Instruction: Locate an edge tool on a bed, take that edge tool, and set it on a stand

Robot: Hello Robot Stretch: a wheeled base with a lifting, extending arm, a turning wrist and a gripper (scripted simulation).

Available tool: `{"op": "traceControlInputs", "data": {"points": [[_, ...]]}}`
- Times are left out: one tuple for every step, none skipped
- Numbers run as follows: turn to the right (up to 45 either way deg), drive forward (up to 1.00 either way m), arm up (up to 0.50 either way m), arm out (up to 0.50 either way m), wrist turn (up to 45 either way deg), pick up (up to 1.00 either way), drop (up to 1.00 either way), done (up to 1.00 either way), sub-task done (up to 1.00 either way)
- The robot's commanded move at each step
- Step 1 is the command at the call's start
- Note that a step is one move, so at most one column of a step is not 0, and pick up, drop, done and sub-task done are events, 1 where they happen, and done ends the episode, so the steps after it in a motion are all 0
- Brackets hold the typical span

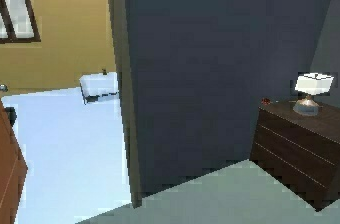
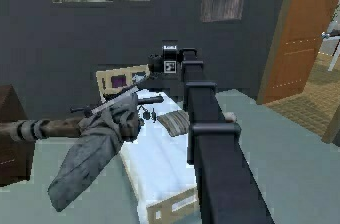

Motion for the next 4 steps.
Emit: {"op": "traceControlInputs", "data": {"points": [[0.0, 0.00, 0.00, 0.00, -45.0, 0.00, 0.00, 0.00, 0.00], [0.0, 0.00, 0.00, 0.00, -9.0, 0.00, 0.00, 0.00, 0.00], [0.0, 0.00, 0.00, -0.40, 0.0, 0.00, 0.00, 0.00, 0.00], [45.0, 0.00, 0.00, 0.00, 0.0, 0.00, 0.00, 0.00, 0.00]]}}
